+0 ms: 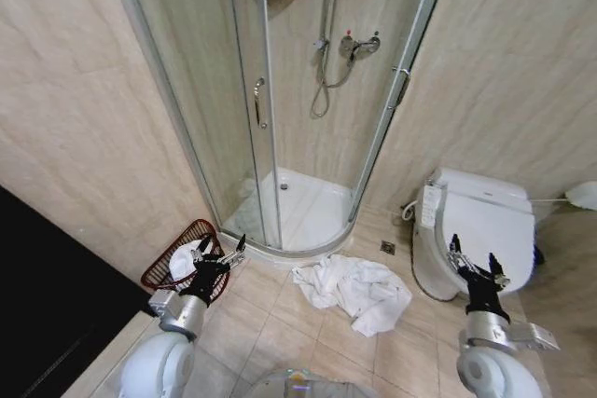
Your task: Discard the used towel into the hamper.
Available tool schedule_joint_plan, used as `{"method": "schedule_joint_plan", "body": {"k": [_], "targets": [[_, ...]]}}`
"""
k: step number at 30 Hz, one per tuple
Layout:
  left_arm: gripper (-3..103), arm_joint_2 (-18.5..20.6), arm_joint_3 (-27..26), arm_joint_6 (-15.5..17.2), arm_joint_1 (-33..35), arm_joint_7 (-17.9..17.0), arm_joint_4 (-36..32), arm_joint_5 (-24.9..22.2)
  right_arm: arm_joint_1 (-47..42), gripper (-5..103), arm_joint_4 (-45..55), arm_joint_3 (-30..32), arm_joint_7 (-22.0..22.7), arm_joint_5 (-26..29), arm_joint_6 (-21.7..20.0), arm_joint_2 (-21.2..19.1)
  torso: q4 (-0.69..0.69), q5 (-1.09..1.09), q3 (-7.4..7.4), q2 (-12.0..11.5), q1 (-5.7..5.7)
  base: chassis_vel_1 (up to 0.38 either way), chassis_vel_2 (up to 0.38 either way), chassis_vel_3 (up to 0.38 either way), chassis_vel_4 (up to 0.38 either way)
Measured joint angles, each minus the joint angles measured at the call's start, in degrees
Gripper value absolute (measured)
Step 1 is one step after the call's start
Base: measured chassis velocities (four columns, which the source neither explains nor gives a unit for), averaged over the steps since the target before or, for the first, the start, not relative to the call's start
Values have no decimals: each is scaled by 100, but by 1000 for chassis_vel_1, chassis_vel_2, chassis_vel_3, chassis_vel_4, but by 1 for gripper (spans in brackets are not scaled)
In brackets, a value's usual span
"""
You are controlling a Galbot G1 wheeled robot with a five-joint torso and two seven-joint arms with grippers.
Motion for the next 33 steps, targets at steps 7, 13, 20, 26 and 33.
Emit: {"method": "schedule_joint_plan", "body": {"k": [7,13,20,26,33], "targets": [[100,0,0,0,0,0,0,0,-17,100,22,-5,-22,-30,22,5,0,0,-70,-129,-60,-71,-72,-68,-72],[100,0,0,0,-1,0,0,0,-41,100,33,2,-12,-106,-59,0,-2,2,-169,-307,-139,-72,-73,-73,-74],[100,0,0,0,0,0,0,0,-16,100,-89,-24,15,-117,-42,-6,2,0,-218,-395,-179,-9,-5,-6,-7],[100,0,0,0,0,0,0,0,11,100,-148,-22,-29,-62,96,-28,0,0,-219,-396,-179,0,0,0,0],[100,0,0,0,0,0,0,0,4,100,-143,-16,-28,-51,142,-39,0,0,-211,-382,-173,0,0,0,0]]}}
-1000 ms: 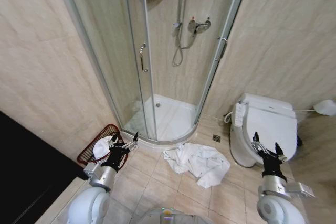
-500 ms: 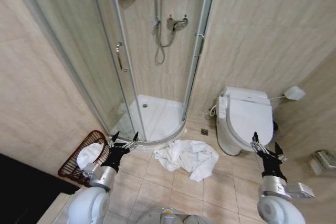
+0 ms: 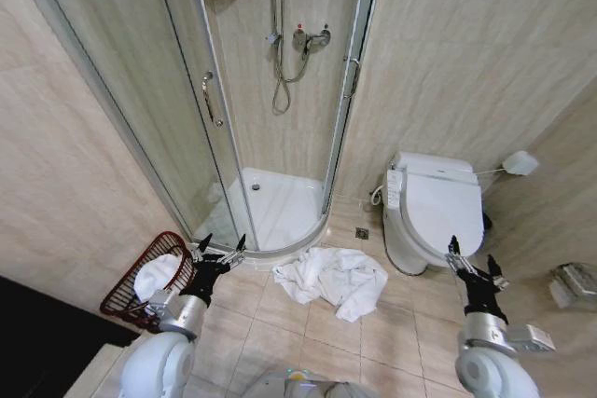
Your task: Discard the used towel into the hamper.
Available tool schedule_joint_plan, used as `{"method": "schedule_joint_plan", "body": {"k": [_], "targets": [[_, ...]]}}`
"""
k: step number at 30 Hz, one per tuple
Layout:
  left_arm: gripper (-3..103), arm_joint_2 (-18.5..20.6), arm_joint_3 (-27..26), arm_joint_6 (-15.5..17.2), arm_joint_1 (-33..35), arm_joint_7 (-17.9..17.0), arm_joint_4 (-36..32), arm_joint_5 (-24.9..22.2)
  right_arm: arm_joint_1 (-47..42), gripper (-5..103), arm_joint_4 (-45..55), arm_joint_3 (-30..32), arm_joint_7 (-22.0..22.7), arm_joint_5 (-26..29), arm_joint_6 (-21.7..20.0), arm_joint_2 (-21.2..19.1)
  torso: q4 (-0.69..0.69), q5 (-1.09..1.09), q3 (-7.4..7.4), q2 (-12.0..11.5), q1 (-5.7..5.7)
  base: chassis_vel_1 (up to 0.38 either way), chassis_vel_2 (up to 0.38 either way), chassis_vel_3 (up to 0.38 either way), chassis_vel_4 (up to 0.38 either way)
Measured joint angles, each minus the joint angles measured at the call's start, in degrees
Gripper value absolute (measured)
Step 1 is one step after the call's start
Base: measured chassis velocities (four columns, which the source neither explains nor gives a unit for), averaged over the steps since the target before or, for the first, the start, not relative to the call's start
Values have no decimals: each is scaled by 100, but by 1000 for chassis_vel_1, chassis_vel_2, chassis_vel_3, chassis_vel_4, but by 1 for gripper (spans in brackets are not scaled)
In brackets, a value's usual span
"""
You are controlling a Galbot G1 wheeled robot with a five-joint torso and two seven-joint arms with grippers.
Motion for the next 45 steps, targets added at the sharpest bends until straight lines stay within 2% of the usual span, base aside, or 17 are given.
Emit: {"method": "schedule_joint_plan", "body": {"k": [4,7,10,21,29,34,40,45], "targets": [[100,0,0,0,0,0,0,0,-28,100,-43,-2,-232,-243,54,6,0,0,5,9,4,0,0,0,0],[100,0,0,0,0,0,0,0,-155,100,-191,-135,-650,-680,281,-44,0,0,9,15,8,0,0,0,0],[100,0,0,0,0,0,0,0,-216,100,-196,-225,-737,-767,307,-35,0,0,10,19,9,0,0,0,0],[100,0,0,0,1,0,0,0,-171,100,-243,-257,-651,-700,277,70,0,0,16,32,12,-9,10,7,-7],[100,0,0,0,-1,0,0,0,-153,100,-397,-230,-776,-657,556,52,0,1,22,35,21,-130,127,130,-123],[100,0,0,0,-1,0,0,0,-88,100,-509,-251,-713,-645,562,52,2,1,20,30,23,-121,112,85,-61],[100,0,0,0,1,0,0,0,-15,100,-808,-270,-524,-543,289,-48,0,0,-52,-106,-47,-18,15,-6,-1],[100,0,0,0,2,0,0,0,68,100,-1063,-290,-506,-536,258,-88,2,1,-145,-271,-119,23,-12,-15,15]]}}
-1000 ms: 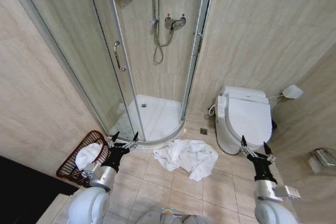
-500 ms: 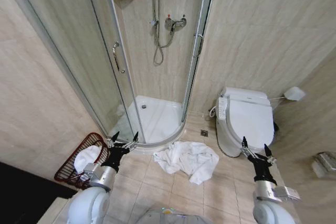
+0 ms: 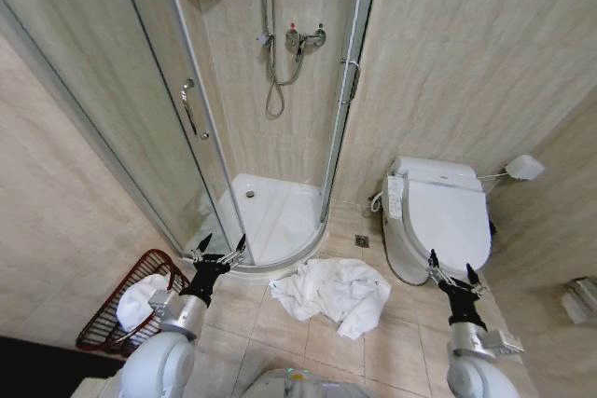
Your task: Discard the used towel into the hamper.
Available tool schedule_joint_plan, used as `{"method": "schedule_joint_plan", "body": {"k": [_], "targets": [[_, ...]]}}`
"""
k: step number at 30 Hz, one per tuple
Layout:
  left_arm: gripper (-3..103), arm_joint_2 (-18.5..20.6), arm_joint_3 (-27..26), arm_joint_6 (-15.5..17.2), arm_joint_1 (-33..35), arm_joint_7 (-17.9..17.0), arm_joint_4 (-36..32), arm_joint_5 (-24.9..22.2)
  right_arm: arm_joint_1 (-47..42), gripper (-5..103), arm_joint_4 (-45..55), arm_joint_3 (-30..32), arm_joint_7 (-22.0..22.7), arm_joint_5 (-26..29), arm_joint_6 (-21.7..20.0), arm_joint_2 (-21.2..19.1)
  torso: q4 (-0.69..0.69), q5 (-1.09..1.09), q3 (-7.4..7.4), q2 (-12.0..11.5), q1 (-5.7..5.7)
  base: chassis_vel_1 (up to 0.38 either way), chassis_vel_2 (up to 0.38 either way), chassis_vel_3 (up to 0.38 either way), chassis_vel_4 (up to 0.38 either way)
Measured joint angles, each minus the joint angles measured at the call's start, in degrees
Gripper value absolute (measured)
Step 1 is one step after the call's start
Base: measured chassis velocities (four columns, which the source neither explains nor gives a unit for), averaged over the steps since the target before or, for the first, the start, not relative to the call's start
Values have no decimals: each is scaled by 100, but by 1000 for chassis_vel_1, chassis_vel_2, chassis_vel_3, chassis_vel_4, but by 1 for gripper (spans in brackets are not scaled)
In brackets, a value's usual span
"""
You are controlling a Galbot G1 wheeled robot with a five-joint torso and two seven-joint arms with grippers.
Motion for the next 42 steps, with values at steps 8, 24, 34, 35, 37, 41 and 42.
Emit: {"method": "schedule_joint_plan", "body": {"k": [8,24,34,35,37,41,42], "targets": [[100,0,0,0,-1,0,0,0,61,100,-161,-28,-1,-9,5,11,0,-1,-123,-223,-94,0,0,0,0],[100,0,0,0,-1,0,0,0,90,100,-286,-69,-29,-54,41,16,0,-1,-376,-684,-303,0,0,0,0],[100,0,0,0,-1,0,0,0,77,100,-267,-69,-36,-56,52,16,-1,-1,-528,-948,-415,0,0,0,0],[100,0,0,0,-1,0,0,0,75,100,-267,-70,-36,-55,58,17,0,-1,-544,-978,-428,0,0,0,0],[100,0,0,0,-1,0,0,0,66,100,-267,-70,-37,-55,65,19,-1,-1,-566,-1018,-447,0,0,0,0],[100,0,0,0,-1,0,0,0,59,100,-268,-72,-42,-54,84,28,-1,-1,-623,-1115,-488,0,0,0,0],[100,0,0,0,-1,0,0,0,61,100,-275,-73,-42,-66,99,35,-1,-1,-649,-1159,-506,0,0,0,0]]}}
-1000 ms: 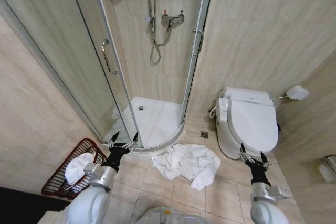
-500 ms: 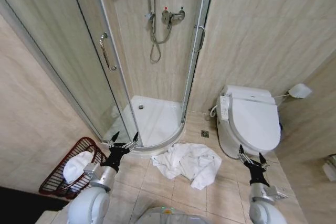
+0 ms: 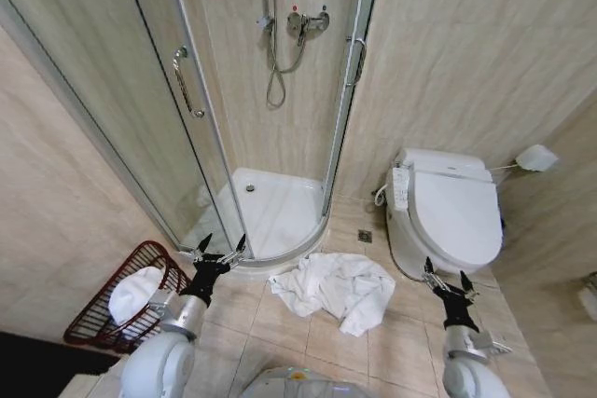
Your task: Discard the used towel into the hamper.
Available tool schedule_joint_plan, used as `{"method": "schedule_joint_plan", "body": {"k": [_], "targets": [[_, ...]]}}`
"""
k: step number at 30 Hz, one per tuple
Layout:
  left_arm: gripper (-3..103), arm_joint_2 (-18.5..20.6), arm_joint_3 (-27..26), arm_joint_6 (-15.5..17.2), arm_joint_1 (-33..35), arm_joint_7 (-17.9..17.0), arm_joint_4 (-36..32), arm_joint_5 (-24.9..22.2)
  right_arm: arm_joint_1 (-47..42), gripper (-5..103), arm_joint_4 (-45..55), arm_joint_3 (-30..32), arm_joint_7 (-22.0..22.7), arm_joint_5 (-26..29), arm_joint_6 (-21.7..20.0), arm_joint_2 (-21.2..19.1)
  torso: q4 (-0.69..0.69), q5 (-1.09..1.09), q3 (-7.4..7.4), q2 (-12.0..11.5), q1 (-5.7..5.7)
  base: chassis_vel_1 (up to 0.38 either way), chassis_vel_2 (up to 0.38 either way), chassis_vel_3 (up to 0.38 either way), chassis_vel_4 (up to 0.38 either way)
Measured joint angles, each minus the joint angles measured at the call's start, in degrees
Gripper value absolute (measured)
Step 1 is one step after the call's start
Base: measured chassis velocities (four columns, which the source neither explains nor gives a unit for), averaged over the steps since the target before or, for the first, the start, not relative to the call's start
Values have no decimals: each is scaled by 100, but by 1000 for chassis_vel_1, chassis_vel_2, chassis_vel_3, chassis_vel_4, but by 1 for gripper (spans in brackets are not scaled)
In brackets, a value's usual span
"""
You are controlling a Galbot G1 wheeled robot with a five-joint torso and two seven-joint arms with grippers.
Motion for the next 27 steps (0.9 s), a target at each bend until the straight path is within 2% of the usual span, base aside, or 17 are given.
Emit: {"method": "schedule_joint_plan", "body": {"k": [5,11,15,19,27], "targets": [[100,0,0,0,0,0,0,0,-2,100,29,-15,-27,-46,17,26,0,0,-68,-122,-54,0,0,0,0],[100,0,0,0,0,0,0,0,20,100,521,-191,-108,-216,-105,165,0,-1,-138,-248,-109,0,0,0,0],[100,0,0,0,0,0,1,0,107,100,1286,-625,9,-1024,-370,428,2,-3,-220,-384,-164,0,0,0,0],[100,0,0,0,0,0,0,0,-54,100,1582,-832,73,-1744,-317,655,1,0,-274,-481,-206,0,0,0,0],[100,0,0,0,0,0,0,0,-724,100,1883,-1058,95,-2158,150,989,-1,-1,-396,-692,-296,0,0,0,0]]}}
